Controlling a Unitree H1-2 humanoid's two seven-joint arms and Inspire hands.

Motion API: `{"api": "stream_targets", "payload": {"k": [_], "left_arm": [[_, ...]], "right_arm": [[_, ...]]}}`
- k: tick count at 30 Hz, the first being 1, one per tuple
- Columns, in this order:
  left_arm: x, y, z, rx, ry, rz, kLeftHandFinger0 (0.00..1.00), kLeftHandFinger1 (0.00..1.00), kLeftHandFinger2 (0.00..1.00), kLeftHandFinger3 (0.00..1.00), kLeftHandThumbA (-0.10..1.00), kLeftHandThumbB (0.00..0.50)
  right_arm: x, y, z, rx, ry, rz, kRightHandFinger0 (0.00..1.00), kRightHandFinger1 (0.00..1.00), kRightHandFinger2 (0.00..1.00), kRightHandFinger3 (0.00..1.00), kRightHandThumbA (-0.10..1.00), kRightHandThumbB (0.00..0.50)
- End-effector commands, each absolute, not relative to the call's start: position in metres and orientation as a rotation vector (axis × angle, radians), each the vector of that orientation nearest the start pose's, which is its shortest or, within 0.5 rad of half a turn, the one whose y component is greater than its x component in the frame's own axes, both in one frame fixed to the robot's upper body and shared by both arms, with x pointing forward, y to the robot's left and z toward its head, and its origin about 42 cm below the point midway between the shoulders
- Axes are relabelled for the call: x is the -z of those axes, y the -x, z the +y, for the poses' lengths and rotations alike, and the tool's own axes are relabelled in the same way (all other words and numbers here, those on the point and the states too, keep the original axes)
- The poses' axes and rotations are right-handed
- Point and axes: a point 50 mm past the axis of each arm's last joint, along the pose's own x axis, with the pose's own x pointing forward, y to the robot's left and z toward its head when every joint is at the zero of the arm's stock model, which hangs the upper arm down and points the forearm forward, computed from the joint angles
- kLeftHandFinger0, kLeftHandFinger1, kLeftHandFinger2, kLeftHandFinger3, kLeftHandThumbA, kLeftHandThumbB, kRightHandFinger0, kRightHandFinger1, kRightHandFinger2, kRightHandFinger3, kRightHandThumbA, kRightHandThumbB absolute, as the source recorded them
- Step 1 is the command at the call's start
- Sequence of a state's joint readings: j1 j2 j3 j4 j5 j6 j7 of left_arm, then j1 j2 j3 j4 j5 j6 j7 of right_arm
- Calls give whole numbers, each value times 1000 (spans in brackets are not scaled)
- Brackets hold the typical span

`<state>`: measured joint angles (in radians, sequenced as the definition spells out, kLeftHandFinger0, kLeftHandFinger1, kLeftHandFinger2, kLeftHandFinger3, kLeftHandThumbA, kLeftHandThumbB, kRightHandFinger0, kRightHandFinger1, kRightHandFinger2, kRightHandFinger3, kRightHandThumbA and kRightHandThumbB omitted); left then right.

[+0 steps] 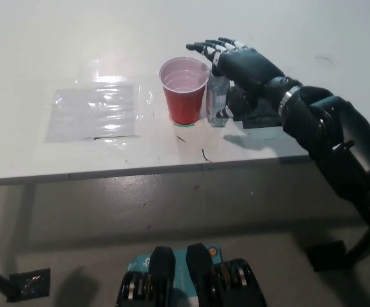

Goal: The robot uses its right hand to press the hand soap kept in the middle of the table to get liquid hand soap out

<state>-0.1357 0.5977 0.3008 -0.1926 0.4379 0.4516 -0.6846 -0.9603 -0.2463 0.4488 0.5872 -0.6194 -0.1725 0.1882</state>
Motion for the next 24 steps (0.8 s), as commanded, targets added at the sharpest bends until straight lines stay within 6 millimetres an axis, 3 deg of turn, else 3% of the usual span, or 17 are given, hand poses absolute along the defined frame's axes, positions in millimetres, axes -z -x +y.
{"api": "stream_targets", "payload": {"k": [1, 7, 11, 15, 19, 22, 24], "left_arm": [[-258, -303, 440, 49, -862, 320, 1000, 1000, 1000, 895, 1000, 93], [-263, -307, 439, 53, -879, 312, 1000, 1000, 1000, 870, 1000, 97], [-264, -307, 439, 52, -869, 305, 1000, 1000, 1000, 907, 1000, 83], [-266, -308, 439, 44, -882, 304, 1000, 1000, 1000, 912, 1000, 105], [-271, -312, 439, 36, -884, 289, 1000, 1000, 1000, 869, 1000, 122], [-271, -313, 440, 33, -885, 287, 1000, 1000, 1000, 835, 1000, 129], [-273, -313, 439, 33, -884, 279, 1000, 1000, 1000, 821, 1000, 123]], "right_arm": [[-307, -523, -117, -507, 1151, -538, 1000, 1000, 1000, 1000, 1000, 430], [-292, -520, -112, -507, 1122, -494, 1000, 1000, 1000, 1000, 1000, 433], [-286, -518, -106, -526, 1114, -508, 1000, 1000, 1000, 1000, 1000, 383], [-283, -518, -104, -550, 1136, -519, 1000, 1000, 1000, 1000, 1000, 354], [-283, -518, -109, -565, 1223, -518, 1000, 1000, 1000, 1000, 1000, 412], [-282, -519, -116, -572, 1278, -520, 1000, 1000, 1000, 1000, 1000, 403], [-283, -520, -123, -581, 1368, -520, 1000, 1000, 1000, 1000, 1000, 425]]}}
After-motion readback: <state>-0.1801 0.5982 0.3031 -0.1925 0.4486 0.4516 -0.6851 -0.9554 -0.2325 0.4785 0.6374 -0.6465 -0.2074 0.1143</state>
